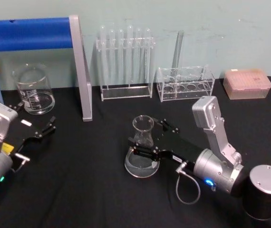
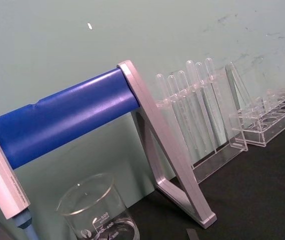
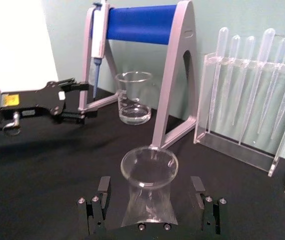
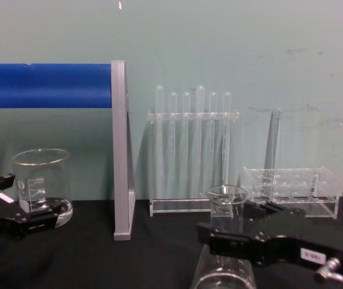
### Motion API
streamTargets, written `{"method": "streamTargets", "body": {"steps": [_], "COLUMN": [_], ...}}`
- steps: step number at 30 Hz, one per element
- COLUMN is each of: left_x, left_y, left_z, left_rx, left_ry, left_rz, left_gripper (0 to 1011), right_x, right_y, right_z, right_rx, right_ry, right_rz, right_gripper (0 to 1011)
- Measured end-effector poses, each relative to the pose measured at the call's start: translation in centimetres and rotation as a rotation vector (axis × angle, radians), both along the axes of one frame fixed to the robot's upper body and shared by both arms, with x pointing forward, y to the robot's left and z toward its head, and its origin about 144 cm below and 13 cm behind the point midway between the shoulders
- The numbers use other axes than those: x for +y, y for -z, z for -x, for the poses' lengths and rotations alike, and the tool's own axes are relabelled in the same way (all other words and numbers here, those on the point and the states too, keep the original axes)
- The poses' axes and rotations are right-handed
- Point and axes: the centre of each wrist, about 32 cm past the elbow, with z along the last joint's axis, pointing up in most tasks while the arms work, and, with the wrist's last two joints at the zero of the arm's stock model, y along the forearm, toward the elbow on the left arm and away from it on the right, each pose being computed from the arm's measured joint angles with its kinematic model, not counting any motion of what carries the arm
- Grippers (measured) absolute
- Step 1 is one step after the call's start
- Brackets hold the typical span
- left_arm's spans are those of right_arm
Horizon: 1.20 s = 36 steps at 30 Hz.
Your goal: Grasp the erlenmeyer flask with one hand, shake it three times, then place it back.
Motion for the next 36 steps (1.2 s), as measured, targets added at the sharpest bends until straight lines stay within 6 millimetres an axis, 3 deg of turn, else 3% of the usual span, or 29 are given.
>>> {"method": "streamTargets", "body": {"steps": [21, 28, 36], "left_x": [0.0, 0.0, 0.0], "left_y": [0.0, 0.0, 0.0], "left_z": [0.0, 0.0, 0.0], "left_rx": [0.0, 0.0, 0.0], "left_ry": [0.0, 0.0, 0.0], "left_rz": [0.0, 0.0, 0.0], "left_gripper": [1001, 1001, 1001], "right_x": [-6.1, -6.8, -6.3], "right_y": [-1.5, -1.7, -1.2], "right_z": [2.9, 2.3, 0.1], "right_rx": [-0.014, -0.069, -0.133], "right_ry": [0.011, 0.16, 0.368], "right_rz": [0.073, 0.093, 0.095], "right_gripper": [1002, 1002, 1002]}}
